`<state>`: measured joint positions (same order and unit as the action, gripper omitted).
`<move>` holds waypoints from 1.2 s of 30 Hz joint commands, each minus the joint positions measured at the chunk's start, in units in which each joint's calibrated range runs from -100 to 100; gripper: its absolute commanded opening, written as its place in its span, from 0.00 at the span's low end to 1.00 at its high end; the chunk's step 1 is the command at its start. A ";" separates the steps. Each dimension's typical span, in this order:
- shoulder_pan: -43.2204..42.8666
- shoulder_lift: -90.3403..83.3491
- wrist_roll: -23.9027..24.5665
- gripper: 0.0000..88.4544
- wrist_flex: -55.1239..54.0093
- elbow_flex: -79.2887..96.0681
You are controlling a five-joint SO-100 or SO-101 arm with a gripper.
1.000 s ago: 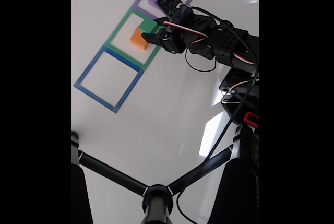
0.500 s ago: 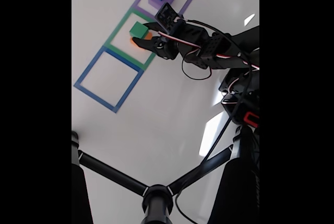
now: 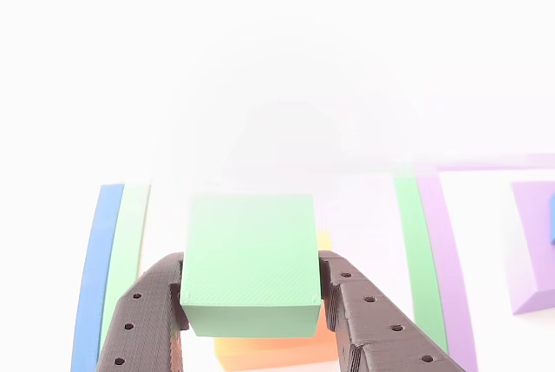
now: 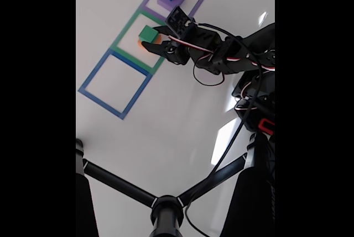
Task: Tower of hanoi
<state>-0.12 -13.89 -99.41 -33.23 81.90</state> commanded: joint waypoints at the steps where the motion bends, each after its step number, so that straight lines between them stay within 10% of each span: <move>1: 0.03 0.77 -0.59 0.10 -2.08 0.01; 36: 1.27 7.87 -0.59 0.11 -5.24 -4.35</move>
<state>1.02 -5.87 -99.41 -37.24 79.46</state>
